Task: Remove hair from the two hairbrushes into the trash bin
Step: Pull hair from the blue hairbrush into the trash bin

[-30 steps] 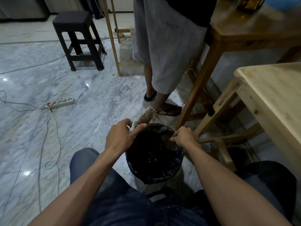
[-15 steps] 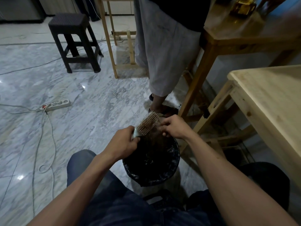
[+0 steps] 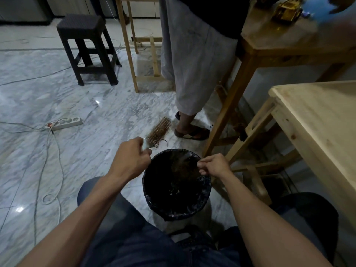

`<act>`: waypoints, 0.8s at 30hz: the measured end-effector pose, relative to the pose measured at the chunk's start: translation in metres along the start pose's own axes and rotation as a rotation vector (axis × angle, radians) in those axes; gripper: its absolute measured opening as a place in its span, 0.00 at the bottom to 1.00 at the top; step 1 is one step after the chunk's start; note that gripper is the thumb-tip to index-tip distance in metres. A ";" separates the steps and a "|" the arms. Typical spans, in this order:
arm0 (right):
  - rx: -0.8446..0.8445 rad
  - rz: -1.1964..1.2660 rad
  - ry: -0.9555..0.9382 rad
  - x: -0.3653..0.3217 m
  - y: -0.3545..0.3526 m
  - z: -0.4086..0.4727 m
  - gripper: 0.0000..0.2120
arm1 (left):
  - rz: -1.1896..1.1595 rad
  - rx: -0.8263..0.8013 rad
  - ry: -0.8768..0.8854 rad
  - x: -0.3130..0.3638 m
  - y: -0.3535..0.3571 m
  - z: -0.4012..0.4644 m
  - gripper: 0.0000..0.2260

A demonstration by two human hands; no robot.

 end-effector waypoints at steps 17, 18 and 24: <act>-0.241 -0.402 -0.277 -0.060 0.020 -0.034 0.06 | -0.055 -0.085 0.082 0.013 0.017 -0.001 0.19; -0.191 -0.452 -0.250 -0.053 0.017 -0.033 0.05 | -0.062 -0.060 0.074 0.012 0.013 0.000 0.20; -0.090 -0.547 -0.151 -0.035 0.014 -0.036 0.05 | -0.086 -0.063 0.072 0.014 0.012 -0.001 0.19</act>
Point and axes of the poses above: each hand's wrist, its own z-axis towards the middle knuckle, its own y-axis out of the palm, x = y × z, the point moved 2 cm from there along z, towards the middle knuckle, and after that the axes turned 10 degrees about -x, right-handed, at the moved point
